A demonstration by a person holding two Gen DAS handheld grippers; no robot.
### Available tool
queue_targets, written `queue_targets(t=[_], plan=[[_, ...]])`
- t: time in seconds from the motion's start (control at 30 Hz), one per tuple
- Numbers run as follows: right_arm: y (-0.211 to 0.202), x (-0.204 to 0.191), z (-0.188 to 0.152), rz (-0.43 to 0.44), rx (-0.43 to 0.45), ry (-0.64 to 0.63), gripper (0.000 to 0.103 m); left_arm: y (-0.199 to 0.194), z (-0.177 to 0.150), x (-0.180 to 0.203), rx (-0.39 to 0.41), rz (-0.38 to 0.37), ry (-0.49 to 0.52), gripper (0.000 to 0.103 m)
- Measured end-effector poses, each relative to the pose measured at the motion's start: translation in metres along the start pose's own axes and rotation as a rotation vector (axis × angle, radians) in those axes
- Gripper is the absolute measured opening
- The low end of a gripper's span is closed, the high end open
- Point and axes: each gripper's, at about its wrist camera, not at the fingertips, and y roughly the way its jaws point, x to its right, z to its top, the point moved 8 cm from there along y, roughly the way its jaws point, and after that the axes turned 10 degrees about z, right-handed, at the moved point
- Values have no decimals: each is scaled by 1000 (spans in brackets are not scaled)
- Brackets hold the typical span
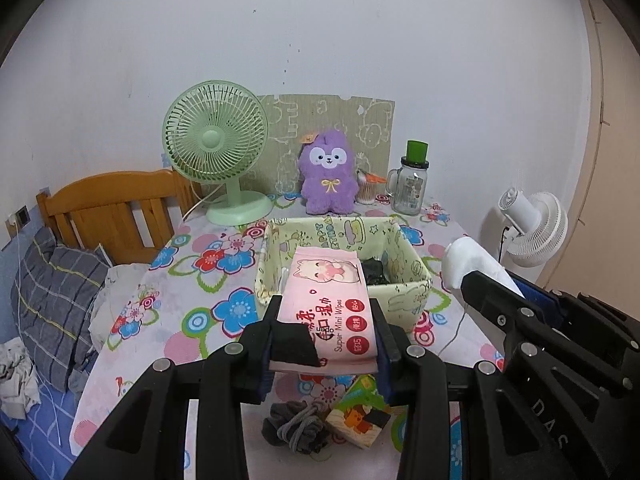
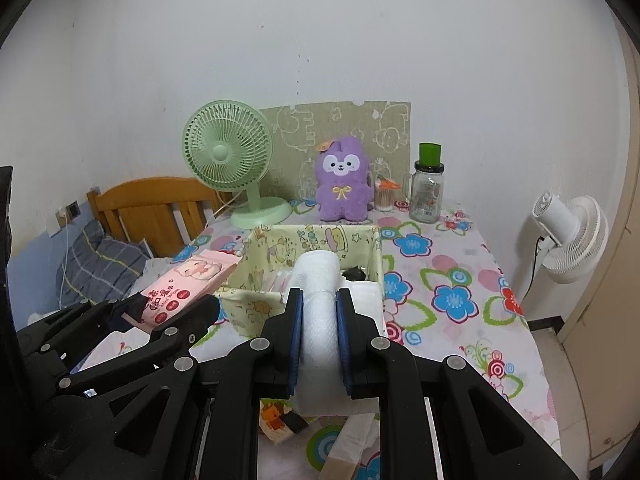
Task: Organize soft objects
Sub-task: 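Lift the pink wipes pack with the left tool while the right tool lifts the white cloth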
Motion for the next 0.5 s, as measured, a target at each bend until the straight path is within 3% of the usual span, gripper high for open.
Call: queue_targets(t=[0.5], plan=[[21,10,29,10,9,-10,20,21,30,2,6,8,0,39]])
